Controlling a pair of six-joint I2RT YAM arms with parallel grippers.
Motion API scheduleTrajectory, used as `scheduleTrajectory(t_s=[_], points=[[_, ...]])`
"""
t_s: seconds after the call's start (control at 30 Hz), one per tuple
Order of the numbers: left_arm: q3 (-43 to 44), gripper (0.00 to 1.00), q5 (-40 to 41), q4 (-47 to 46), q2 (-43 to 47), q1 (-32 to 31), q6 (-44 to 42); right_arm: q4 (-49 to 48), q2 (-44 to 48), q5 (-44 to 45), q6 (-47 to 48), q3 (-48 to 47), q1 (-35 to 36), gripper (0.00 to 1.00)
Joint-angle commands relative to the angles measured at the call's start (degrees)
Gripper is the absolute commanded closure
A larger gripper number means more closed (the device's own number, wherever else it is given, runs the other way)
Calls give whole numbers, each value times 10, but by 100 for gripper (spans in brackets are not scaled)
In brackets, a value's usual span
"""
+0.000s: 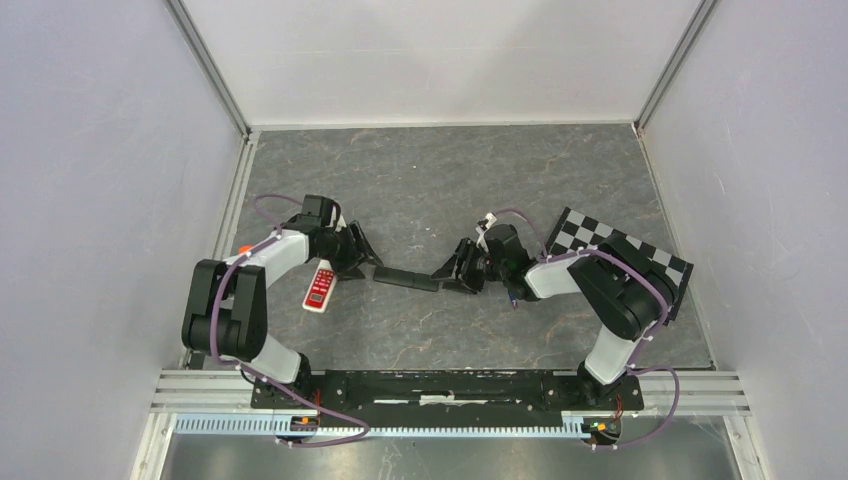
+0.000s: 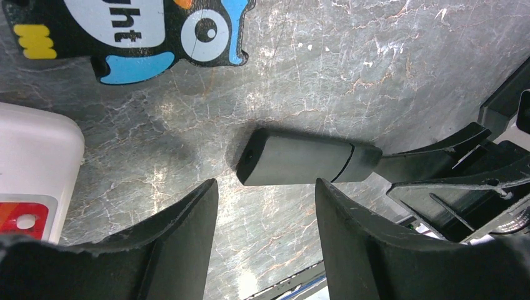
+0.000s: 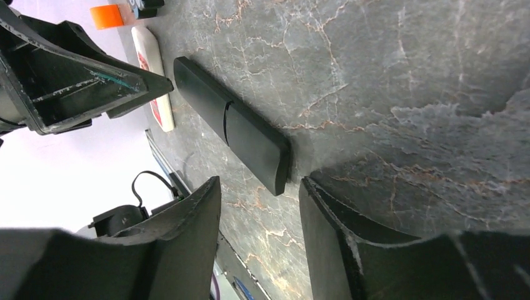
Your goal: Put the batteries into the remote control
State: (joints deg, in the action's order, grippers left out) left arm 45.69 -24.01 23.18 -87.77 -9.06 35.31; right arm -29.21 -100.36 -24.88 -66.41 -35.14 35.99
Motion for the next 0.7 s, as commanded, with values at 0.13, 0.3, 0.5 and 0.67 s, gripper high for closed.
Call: scheduleTrajectory(t_s=[0.13,0.3,0.5,0.67], points=[[34,35,12,6,-35,-1,-21,67,4,47,66,-54,7,46],[33,37,21,6,-45,-8,-21,99,-7,57,86,-69,16,61],[42,38,29,8,-58,-17,-29,142,0,85,110,-78,22,63],[40,43,24,12,-68,-24,-32,154,7,95,118,-81,25,62]])
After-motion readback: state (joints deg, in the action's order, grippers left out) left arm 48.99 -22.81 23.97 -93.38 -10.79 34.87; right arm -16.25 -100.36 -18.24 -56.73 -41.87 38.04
